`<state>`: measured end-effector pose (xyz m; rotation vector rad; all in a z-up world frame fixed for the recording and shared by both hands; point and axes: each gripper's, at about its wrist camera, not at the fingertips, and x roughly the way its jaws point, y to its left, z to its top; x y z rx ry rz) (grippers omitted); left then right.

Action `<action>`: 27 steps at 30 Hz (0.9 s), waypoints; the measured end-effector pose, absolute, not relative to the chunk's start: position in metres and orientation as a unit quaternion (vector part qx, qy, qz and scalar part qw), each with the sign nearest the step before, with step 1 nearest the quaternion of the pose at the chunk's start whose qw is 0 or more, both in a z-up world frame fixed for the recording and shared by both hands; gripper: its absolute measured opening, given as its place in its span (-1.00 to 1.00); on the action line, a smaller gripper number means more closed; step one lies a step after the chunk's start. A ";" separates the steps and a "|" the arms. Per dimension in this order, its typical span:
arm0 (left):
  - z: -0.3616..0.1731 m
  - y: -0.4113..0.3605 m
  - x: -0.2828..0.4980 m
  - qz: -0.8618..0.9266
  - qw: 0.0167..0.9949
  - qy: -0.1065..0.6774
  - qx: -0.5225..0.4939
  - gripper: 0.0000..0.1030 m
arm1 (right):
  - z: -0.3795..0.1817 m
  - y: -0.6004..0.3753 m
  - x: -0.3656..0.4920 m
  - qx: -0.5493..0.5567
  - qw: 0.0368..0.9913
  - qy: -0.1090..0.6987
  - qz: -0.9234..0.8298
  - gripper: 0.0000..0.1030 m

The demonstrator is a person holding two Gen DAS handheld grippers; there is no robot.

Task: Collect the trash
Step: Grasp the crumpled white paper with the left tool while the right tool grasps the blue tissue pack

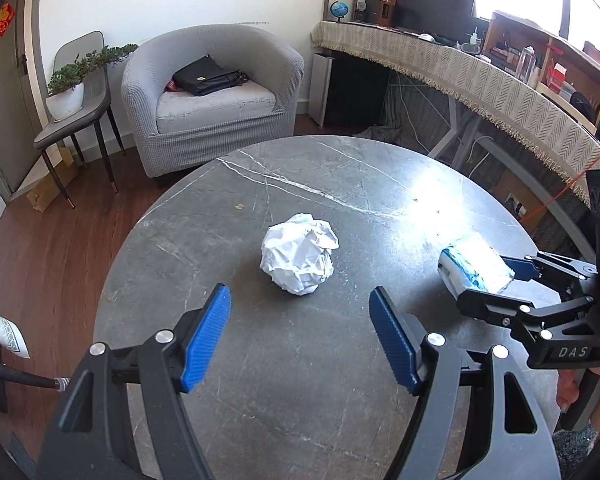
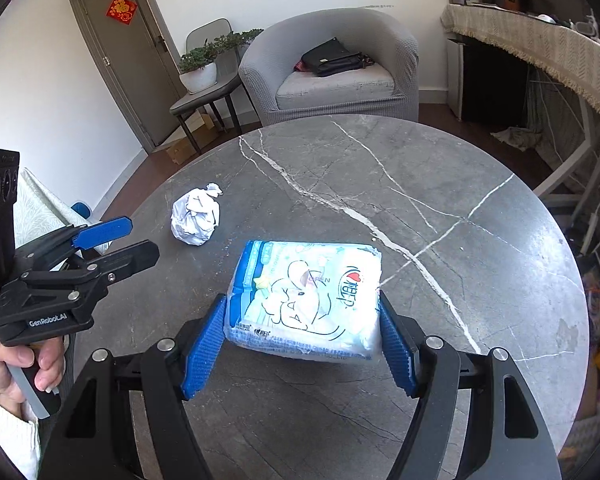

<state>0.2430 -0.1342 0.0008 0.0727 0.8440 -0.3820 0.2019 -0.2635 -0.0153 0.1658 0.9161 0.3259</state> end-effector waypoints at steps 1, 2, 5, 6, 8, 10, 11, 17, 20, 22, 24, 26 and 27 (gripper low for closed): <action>-0.001 -0.135 0.247 -0.182 0.893 0.410 0.034 0.45 | -0.015 -0.267 0.201 0.082 0.881 0.439 0.156 0.40; -0.002 -0.137 0.252 -0.179 0.893 0.412 0.035 0.45 | -0.016 -0.270 0.201 0.085 0.880 0.440 0.156 0.40; -0.008 -0.143 0.262 -0.172 0.890 0.419 0.046 0.44 | -0.017 -0.278 0.201 0.106 0.875 0.441 0.169 0.40; -0.009 -0.145 0.265 -0.170 0.889 0.421 0.050 0.43 | -0.018 -0.279 0.201 0.108 0.874 0.442 0.170 0.40; -0.012 -0.148 0.270 -0.169 0.889 0.423 0.054 0.42 | -0.018 -0.281 0.201 0.105 0.874 0.443 0.169 0.40; -0.012 -0.150 0.274 -0.168 0.888 0.425 0.051 0.41 | -0.018 -0.282 0.201 0.106 0.874 0.444 0.169 0.40; -0.013 -0.151 0.277 -0.166 0.888 0.425 0.050 0.41 | -0.016 -0.282 0.200 0.108 0.874 0.443 0.171 0.40; -0.015 -0.157 0.291 -0.169 0.882 0.438 0.035 0.08 | -0.014 -0.276 0.197 0.098 0.874 0.443 0.174 0.40; -0.020 -0.160 0.294 -0.170 0.878 0.445 0.041 -0.04 | -0.012 -0.274 0.195 0.089 0.875 0.442 0.175 0.40; -0.019 -0.160 0.292 -0.173 0.879 0.444 0.041 -0.05 | -0.011 -0.271 0.196 0.081 0.877 0.441 0.173 0.40; -0.018 -0.158 0.288 -0.179 0.878 0.443 0.035 -0.06 | -0.010 -0.270 0.195 0.078 0.877 0.442 0.173 0.40; -0.017 -0.155 0.283 -0.179 0.879 0.441 0.036 -0.06 | -0.010 -0.268 0.195 0.074 0.876 0.443 0.174 0.40; -0.017 -0.153 0.279 -0.180 0.879 0.440 0.035 -0.06 | -0.009 -0.266 0.195 0.072 0.877 0.443 0.174 0.40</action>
